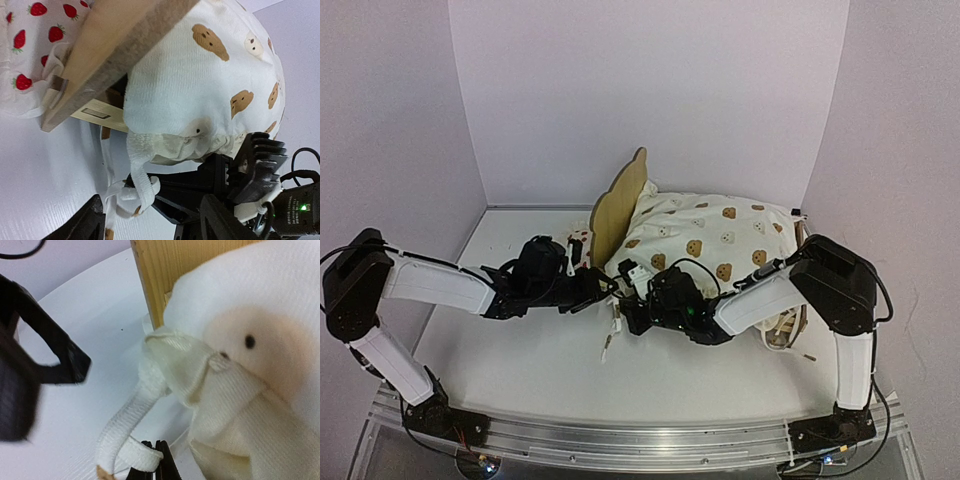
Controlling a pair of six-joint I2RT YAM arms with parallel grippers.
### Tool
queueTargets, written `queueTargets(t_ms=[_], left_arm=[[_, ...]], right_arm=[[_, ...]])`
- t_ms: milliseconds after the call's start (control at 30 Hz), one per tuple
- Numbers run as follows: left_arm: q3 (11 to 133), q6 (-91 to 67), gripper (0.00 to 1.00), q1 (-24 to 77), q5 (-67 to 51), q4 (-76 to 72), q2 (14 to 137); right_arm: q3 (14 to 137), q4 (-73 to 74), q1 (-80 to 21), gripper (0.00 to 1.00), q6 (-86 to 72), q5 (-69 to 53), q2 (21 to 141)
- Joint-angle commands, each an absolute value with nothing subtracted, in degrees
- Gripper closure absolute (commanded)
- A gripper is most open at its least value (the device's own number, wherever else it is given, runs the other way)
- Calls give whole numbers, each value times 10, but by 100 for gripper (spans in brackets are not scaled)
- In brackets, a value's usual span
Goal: Set up the pet bed
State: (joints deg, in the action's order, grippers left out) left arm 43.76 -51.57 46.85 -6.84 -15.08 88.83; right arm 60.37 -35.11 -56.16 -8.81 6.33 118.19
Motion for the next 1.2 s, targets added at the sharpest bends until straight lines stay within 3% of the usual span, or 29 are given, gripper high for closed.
queueTargets(t_ms=[0,367,700,1167], left_arm=[[410,-470,31,469,1,-97,822],[345,-335,31,491,-35,-86,762],[409,-303,33,582,-5,-58,855],[431,-306,44,590,-5,-97,941]], right_arm=[[593,-348,-561,100,-108,84,1159],[590,-308,-562,100,-147,104,1126],[615,-269,-567,100,-171,107,1101],[634,-251,-570,100,-183,106,1082]])
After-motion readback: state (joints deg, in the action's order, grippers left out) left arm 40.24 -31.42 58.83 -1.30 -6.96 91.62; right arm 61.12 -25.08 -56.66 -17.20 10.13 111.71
